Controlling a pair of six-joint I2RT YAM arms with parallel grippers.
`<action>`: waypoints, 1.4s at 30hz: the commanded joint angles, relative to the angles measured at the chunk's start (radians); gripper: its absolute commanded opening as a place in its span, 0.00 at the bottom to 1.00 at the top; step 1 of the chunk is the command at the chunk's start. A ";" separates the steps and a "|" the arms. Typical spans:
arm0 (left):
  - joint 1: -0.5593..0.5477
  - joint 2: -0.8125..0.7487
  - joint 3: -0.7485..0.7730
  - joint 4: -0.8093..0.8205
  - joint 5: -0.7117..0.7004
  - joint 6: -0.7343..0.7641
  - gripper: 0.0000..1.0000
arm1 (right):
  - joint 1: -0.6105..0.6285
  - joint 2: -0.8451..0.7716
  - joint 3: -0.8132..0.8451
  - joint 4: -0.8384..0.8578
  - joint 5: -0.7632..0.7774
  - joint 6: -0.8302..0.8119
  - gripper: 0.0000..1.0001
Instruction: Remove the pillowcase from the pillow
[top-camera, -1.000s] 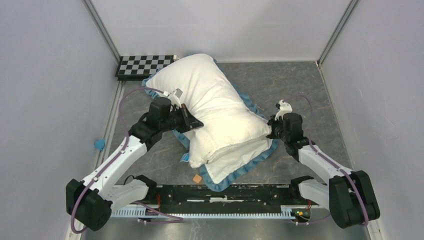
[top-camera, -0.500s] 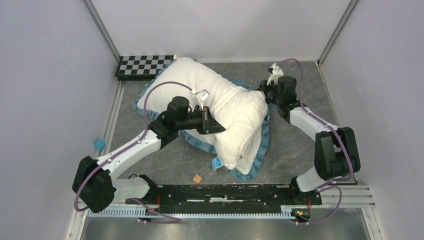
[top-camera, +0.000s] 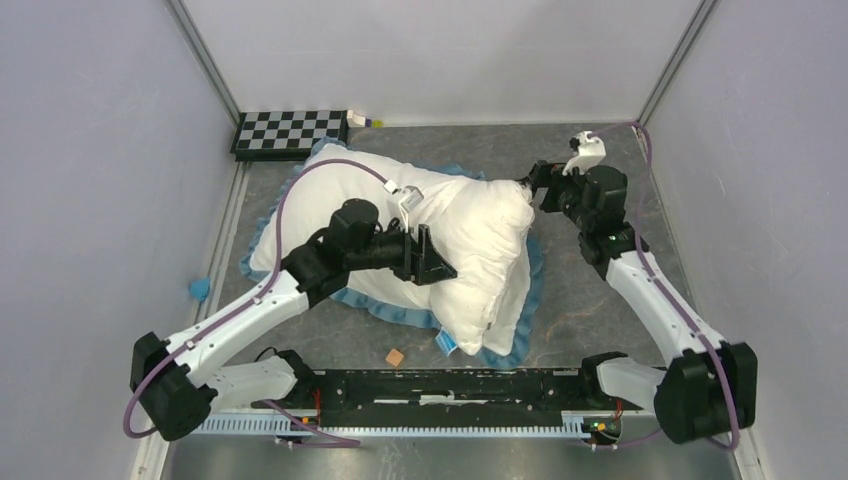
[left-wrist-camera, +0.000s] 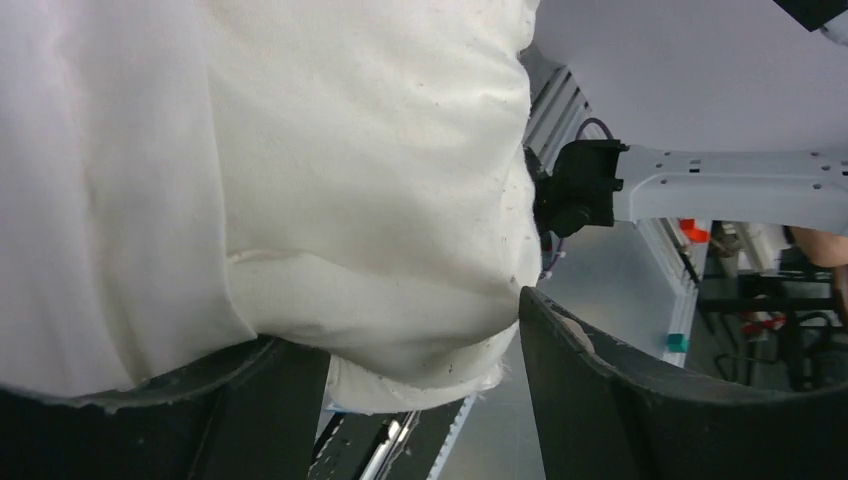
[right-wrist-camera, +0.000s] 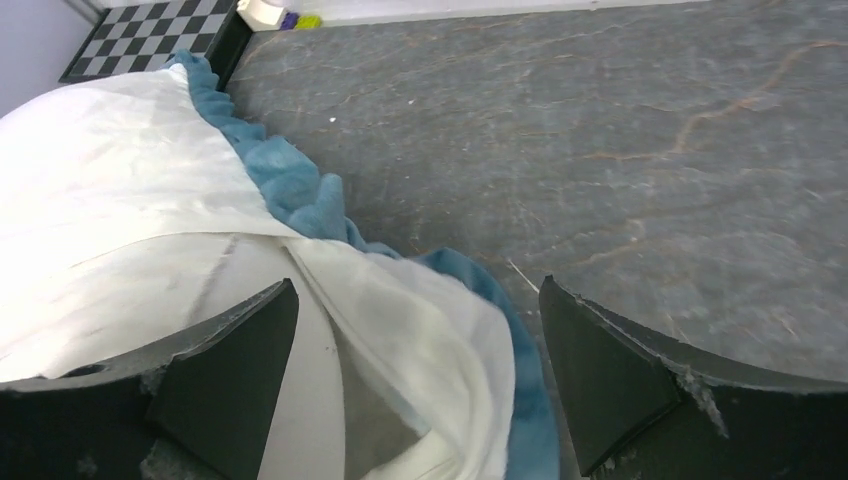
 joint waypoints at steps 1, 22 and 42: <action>0.009 -0.053 0.154 -0.151 -0.231 0.195 0.79 | 0.012 -0.145 -0.033 -0.107 0.086 0.005 0.98; -0.033 0.007 0.450 -0.544 -0.577 0.292 1.00 | 0.013 -0.417 -0.275 -0.235 -0.196 0.093 0.98; -0.233 0.511 0.755 -0.747 -0.824 0.323 0.83 | 0.016 -0.625 -0.659 0.057 -0.411 0.402 0.98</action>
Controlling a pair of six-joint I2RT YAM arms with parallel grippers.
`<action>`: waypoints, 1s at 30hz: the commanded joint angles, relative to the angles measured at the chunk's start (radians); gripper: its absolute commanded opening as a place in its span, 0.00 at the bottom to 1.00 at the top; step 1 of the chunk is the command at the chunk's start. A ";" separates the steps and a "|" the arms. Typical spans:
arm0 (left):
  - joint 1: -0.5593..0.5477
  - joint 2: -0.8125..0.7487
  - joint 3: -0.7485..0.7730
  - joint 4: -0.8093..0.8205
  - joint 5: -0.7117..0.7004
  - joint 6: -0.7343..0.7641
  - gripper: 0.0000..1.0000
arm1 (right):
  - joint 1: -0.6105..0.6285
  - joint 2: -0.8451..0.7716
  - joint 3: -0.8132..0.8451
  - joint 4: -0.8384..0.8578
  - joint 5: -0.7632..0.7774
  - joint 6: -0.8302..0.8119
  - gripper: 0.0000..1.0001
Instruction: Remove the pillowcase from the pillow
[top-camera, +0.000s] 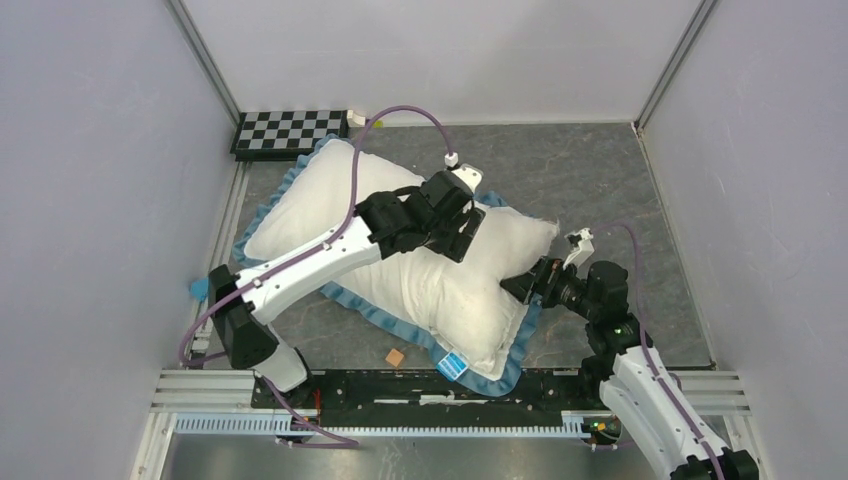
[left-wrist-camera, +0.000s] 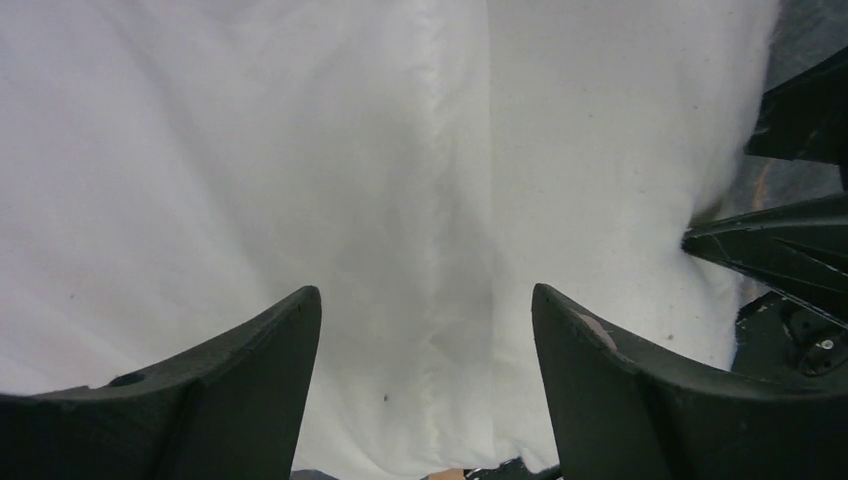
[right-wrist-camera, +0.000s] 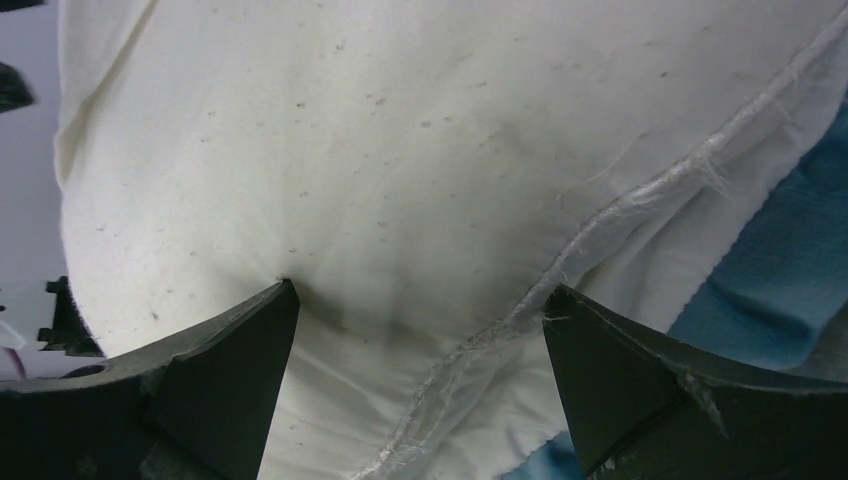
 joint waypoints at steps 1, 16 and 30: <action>-0.001 0.070 0.056 -0.066 -0.076 0.037 0.80 | 0.006 0.017 -0.020 0.209 -0.095 0.109 0.98; 0.130 0.045 -0.010 -0.128 -0.230 -0.048 0.17 | 0.006 0.044 0.107 0.014 0.117 -0.031 0.00; 0.429 -0.124 -0.261 -0.201 -0.416 -0.117 0.02 | 0.002 0.033 0.391 -0.392 1.089 -0.191 0.00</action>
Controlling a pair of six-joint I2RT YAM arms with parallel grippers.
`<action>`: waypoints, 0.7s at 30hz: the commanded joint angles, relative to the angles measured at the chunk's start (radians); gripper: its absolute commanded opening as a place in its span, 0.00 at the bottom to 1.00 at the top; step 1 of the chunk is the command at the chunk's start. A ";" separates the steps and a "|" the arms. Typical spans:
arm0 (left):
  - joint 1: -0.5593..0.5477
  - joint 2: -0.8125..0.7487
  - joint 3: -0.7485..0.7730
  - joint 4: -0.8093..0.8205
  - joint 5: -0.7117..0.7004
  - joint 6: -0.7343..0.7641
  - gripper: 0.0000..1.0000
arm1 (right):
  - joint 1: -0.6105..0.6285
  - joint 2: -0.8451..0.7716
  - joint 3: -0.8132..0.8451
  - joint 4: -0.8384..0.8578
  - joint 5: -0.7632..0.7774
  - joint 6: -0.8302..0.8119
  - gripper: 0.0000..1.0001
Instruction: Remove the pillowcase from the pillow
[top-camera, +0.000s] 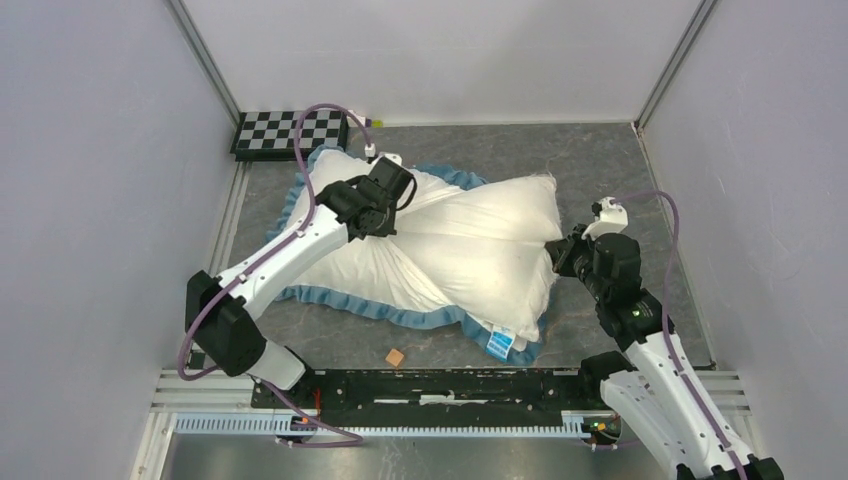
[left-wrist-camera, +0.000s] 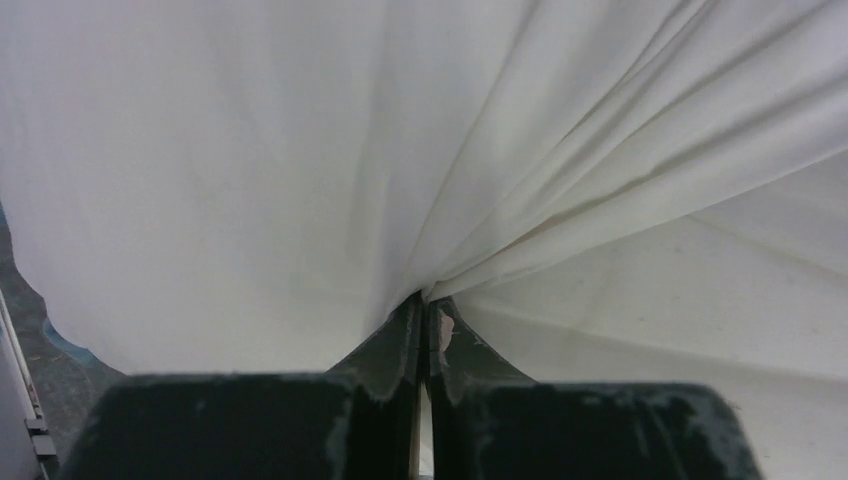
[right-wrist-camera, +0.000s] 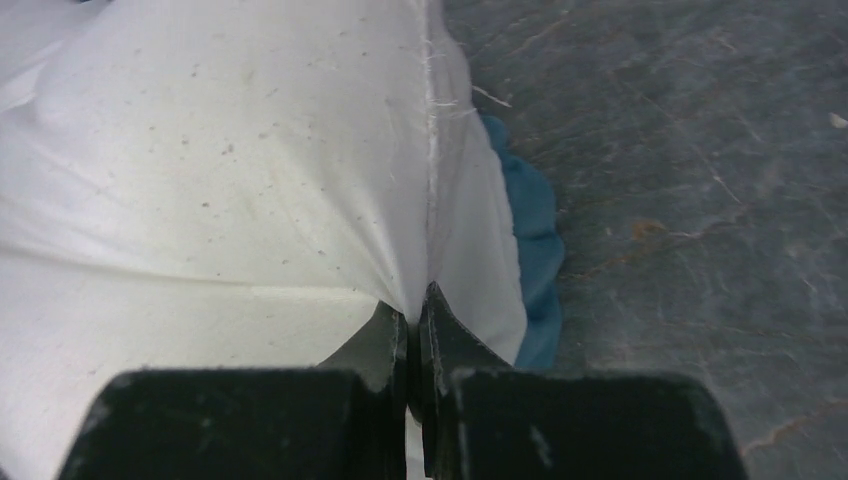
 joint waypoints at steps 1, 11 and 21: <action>0.134 -0.092 -0.083 -0.146 -0.267 -0.012 0.02 | -0.039 -0.034 0.046 -0.124 0.609 -0.004 0.00; 0.219 -0.256 -0.116 -0.047 -0.391 -0.025 0.02 | -0.041 -0.014 0.050 -0.012 0.581 -0.008 0.00; 0.219 -0.392 -0.204 0.165 0.261 0.186 0.25 | -0.040 0.184 0.314 0.226 0.004 0.051 0.00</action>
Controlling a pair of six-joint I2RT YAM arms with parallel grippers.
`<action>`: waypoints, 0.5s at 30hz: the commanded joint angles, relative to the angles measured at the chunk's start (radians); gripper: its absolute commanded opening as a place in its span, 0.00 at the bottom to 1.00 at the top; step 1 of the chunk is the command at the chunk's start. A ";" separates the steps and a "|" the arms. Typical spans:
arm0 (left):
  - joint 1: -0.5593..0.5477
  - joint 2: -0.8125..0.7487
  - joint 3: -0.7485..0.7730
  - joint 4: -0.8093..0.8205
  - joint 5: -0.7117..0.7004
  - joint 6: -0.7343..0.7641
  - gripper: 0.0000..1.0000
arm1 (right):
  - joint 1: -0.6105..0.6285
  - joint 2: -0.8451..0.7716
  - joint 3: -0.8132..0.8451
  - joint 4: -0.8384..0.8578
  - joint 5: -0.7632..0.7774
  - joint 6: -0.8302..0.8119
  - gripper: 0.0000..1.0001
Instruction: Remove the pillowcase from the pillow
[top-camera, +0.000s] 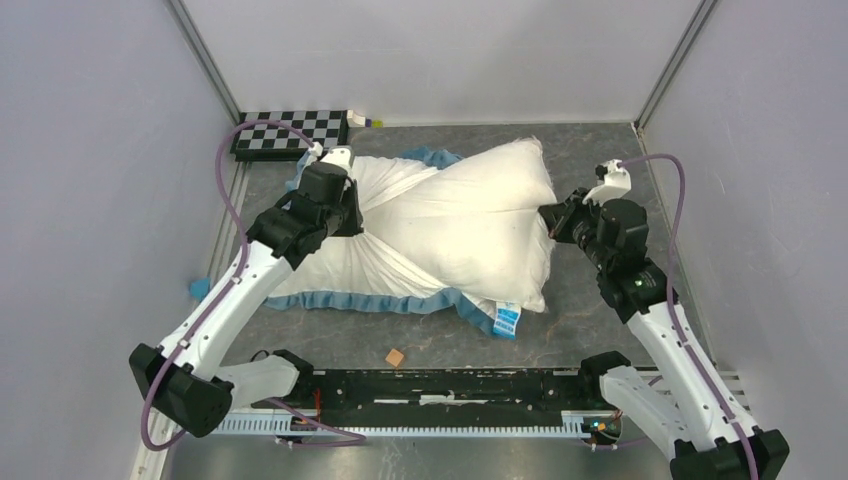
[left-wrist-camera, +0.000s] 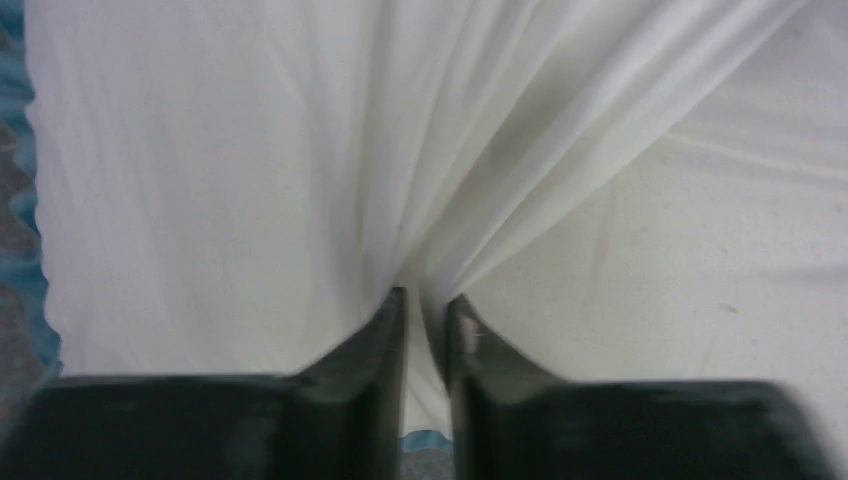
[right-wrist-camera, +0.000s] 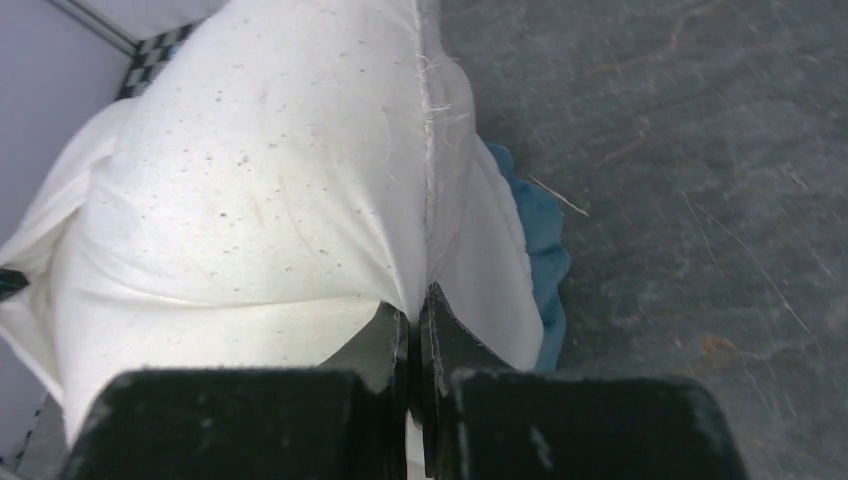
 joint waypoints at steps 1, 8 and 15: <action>0.047 -0.053 0.011 -0.024 0.113 0.161 0.47 | -0.048 0.044 0.139 0.189 -0.060 0.043 0.00; 0.031 -0.262 -0.077 0.174 0.654 -0.042 0.96 | -0.047 0.187 0.160 0.341 -0.171 0.305 0.00; -0.241 -0.387 -0.267 0.333 0.606 -0.244 0.96 | -0.049 0.227 0.102 0.472 -0.108 0.473 0.00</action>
